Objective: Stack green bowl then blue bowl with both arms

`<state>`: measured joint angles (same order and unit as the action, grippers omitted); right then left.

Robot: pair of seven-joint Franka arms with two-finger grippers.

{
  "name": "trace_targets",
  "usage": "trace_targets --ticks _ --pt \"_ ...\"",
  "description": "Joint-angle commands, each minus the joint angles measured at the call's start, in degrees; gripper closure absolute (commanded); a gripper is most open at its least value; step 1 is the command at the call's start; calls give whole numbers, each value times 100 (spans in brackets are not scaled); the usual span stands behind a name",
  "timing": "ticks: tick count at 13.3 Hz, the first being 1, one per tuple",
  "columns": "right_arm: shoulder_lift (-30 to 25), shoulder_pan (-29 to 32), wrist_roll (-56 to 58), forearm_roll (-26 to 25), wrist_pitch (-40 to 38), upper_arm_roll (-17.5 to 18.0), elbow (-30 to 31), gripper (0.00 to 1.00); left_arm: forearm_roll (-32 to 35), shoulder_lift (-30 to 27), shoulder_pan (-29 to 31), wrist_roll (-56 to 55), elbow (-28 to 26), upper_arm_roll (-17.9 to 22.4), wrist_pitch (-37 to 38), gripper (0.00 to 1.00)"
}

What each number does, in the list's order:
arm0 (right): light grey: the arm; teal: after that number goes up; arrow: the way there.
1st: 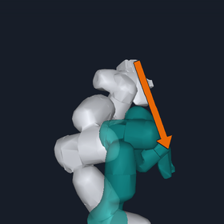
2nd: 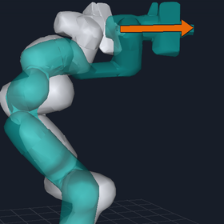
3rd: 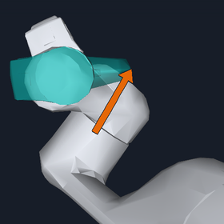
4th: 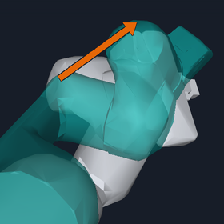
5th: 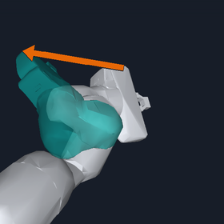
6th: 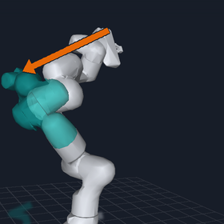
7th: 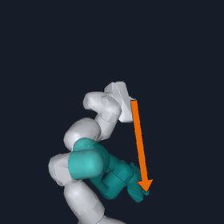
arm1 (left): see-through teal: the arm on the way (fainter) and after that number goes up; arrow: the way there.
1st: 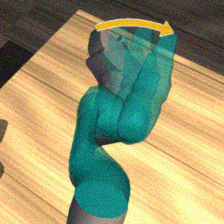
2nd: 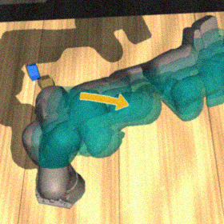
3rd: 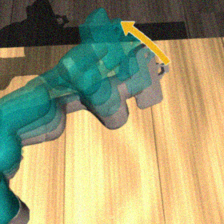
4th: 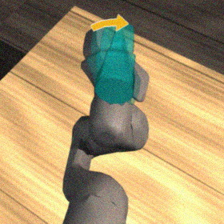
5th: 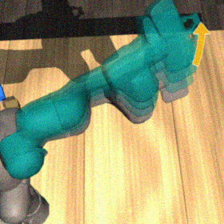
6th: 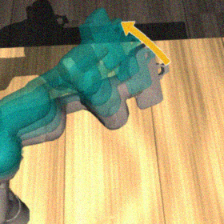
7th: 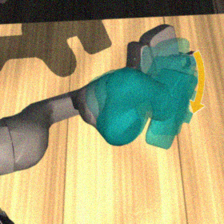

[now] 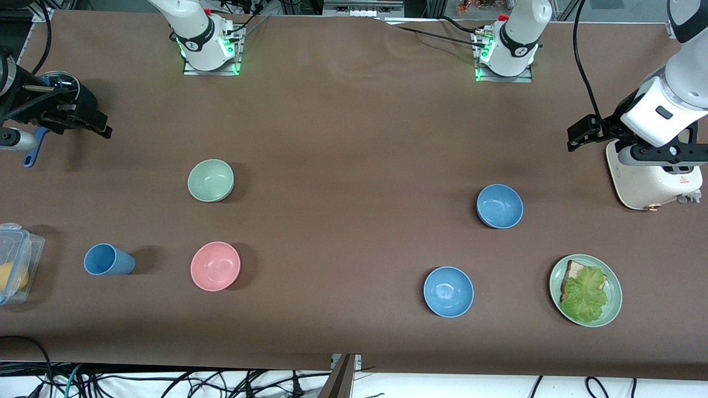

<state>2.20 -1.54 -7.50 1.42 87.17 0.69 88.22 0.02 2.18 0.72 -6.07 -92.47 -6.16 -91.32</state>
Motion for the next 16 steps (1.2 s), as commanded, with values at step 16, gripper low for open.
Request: trace_targets --ticks 16 --pt "956 -57 99 96 5721 27 4458 1 69 72 16 132 186 -43 203 0"
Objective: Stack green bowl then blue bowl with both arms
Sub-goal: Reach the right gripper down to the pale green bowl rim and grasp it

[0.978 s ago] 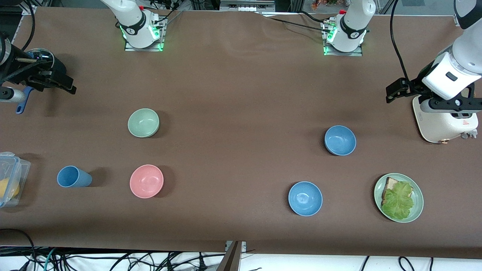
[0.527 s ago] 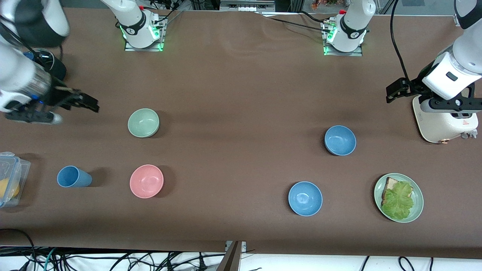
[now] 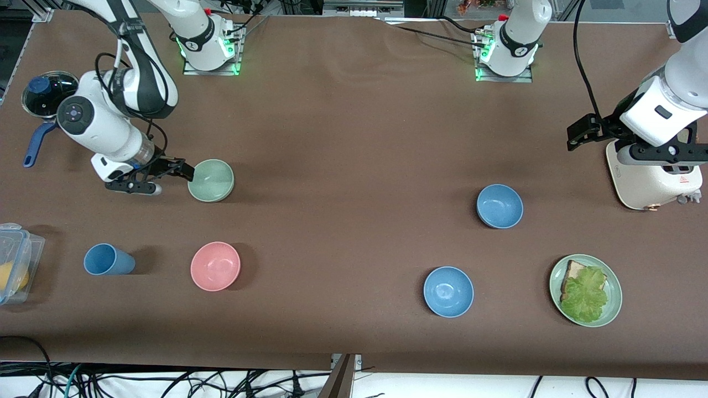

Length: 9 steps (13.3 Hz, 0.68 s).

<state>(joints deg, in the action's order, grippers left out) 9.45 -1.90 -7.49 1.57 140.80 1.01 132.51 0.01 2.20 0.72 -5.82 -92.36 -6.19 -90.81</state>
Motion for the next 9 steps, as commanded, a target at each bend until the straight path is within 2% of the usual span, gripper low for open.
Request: trace_targets --ticks 1,3,6,8,9 --pt "424 -21 99 80 648 4 29 1 69 61 16 108 175 -58 151 0" --pt "785 -21 99 80 1018 5 38 10 121 78 -19 55 166 -67 203 0" --pt "743 -21 20 80 863 75 29 40 104 105 -19 46 175 -67 213 0" --pt "611 -21 -50 89 591 171 -6 66 122 96 -45 81 175 -67 300 0" --pt "567 -21 -138 89 494 224 -15 87 122 114 7 133 175 -50 309 0"
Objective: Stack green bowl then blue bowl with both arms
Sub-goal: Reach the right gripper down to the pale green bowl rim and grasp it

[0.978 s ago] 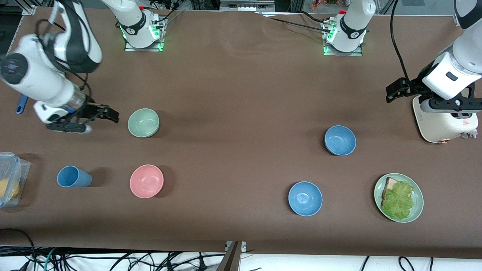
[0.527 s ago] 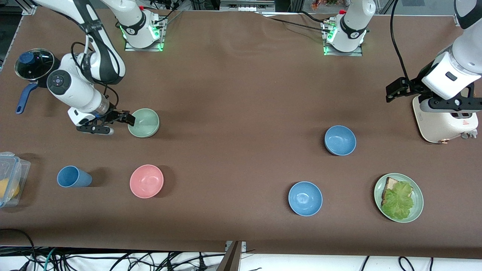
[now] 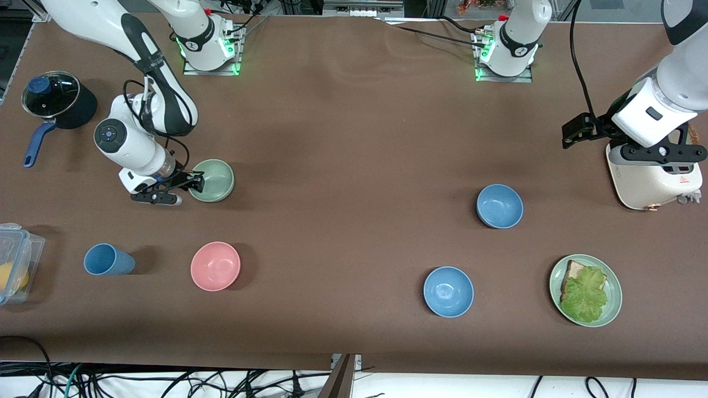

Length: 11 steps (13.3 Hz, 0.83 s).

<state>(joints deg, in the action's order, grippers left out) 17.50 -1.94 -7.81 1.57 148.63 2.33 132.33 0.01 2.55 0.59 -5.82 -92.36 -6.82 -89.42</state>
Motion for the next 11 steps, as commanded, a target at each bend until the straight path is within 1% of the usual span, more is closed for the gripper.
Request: trace_targets --ticks 1,4,5,7,8,9,10,11 --pt "-265 -17 -203 89 -317 127 3 100 113 79 28 134 174 23 161 0" --pt "-282 -17 -160 89 -439 180 -163 100 104 79 -7 72 174 -3 170 0" --pt "-361 -17 -229 80 -788 285 -390 100 113 79 -7 64 174 -3 161 0" --pt "-371 -17 -492 71 -2094 583 -1380 100 113 79 20 81 174 6 170 0" --pt "-301 -35 -520 71 -2606 750 -1890 100 113 79 11 46 174 6 170 0" --pt "-196 -131 -546 89 -2854 926 -2313 100 122 88 2 46 183 6 135 0" --pt "-29 -306 -790 89 -2866 1032 -2630 100 122 88 11 89 218 23 135 0" --pt "155 -586 -1227 71 -2822 1059 -2833 100 113 114 28 107 236 23 144 0"
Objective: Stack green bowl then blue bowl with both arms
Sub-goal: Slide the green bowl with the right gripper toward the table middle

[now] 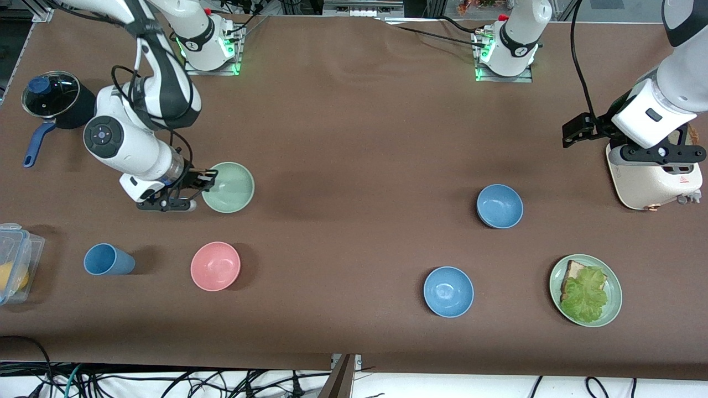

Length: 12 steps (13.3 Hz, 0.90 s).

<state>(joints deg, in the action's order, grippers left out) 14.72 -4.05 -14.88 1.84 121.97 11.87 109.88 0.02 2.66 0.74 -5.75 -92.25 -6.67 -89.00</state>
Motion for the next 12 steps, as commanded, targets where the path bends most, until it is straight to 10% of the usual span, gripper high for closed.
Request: trace_targets --ticks 1,12 --pt "696 -777 -951 19 -16 105 -851 100 113 111 5 65 225 -10 111 0" --pt "2807 -3706 -5276 -1412 1786 -96 -2216 100 121 129 5 47 260 -1 120 0"
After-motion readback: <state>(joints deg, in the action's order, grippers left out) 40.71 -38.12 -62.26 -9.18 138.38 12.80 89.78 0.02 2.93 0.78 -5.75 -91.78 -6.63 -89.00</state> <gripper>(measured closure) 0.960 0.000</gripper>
